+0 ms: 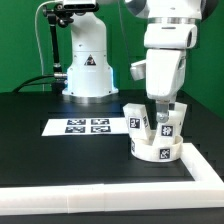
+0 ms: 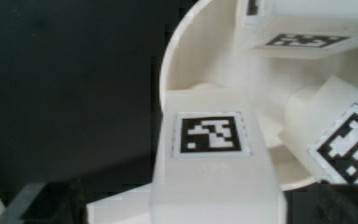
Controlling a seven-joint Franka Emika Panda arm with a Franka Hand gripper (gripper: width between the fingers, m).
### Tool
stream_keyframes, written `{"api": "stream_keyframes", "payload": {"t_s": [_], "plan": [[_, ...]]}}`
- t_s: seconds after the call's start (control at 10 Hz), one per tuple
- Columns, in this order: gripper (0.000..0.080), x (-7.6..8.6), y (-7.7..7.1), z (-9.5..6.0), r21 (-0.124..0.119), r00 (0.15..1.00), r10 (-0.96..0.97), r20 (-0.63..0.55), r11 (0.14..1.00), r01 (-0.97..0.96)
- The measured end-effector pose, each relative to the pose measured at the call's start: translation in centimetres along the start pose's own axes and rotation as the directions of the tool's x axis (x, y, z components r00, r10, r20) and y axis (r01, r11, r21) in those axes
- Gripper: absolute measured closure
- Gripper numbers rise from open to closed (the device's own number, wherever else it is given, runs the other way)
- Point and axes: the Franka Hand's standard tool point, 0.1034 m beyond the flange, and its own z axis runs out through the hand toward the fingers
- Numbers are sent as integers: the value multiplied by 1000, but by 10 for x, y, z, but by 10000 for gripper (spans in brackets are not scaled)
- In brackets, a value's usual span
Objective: Assemble stool
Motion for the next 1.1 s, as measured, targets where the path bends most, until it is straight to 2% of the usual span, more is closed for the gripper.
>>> {"api": "stream_keyframes", "payload": {"t_s": [0.1,0.2,0.3,0.5,0.6,0.7,1.1], "plan": [[273,-1,0,0,1,1000,2,1,1000,-2],[409,-1,0,0,1,1000,22,1,1000,-22],[462,-1,0,1,1,999,44,2,999,-44],[462,-2,1,1,1,997,72,2,997,-72],[462,-4,1,1,8,987,161,4,987,-161],[462,-8,2,2,19,966,259,9,966,-259],[462,-11,5,3,23,850,527,14,849,-527]]}}
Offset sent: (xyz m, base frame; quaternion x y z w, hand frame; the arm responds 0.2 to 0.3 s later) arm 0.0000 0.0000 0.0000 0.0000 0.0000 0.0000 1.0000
